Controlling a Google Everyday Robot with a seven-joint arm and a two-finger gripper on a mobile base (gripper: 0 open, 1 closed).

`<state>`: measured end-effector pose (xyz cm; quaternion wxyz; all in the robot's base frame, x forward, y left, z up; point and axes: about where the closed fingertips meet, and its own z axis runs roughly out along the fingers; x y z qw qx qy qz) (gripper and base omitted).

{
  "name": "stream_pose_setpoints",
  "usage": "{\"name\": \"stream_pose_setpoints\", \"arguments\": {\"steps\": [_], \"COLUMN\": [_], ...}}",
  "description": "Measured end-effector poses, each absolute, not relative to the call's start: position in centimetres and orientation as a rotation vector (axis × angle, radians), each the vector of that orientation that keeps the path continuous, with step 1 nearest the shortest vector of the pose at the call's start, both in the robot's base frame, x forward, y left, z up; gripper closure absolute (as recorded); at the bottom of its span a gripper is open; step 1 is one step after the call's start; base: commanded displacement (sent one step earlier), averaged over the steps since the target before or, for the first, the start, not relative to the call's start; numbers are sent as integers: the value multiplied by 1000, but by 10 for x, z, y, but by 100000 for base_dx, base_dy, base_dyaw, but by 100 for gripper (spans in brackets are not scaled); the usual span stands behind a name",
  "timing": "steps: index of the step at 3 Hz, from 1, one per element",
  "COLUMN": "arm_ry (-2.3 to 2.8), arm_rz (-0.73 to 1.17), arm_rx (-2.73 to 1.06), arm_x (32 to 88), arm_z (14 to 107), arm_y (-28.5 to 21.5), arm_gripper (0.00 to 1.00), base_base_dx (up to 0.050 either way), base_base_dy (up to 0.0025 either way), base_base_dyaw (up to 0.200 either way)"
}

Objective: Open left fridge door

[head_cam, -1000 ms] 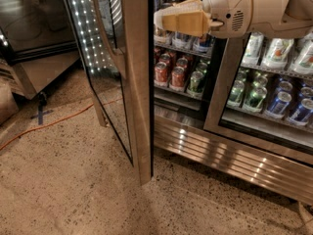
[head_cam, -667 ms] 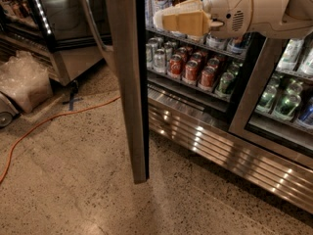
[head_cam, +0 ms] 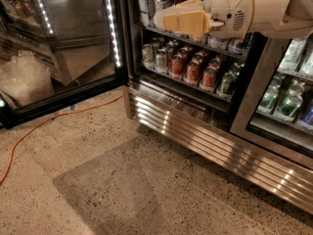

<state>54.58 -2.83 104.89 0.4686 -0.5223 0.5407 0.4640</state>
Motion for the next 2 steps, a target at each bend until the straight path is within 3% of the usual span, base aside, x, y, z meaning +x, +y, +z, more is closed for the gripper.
{"name": "stream_pose_setpoints", "arguments": {"steps": [1,2], "arm_ry": [1326,1326], "arm_rz": [1138,1138], "arm_rx": [-1281,-1281], "arm_x": [546,546], "arm_z": [1049,1049], "arm_y": [-28,-28], "arm_gripper": [100,100], "base_base_dx": [2069,0], "base_base_dy": [-166,0], "base_base_dyaw": [-18573,0]}}
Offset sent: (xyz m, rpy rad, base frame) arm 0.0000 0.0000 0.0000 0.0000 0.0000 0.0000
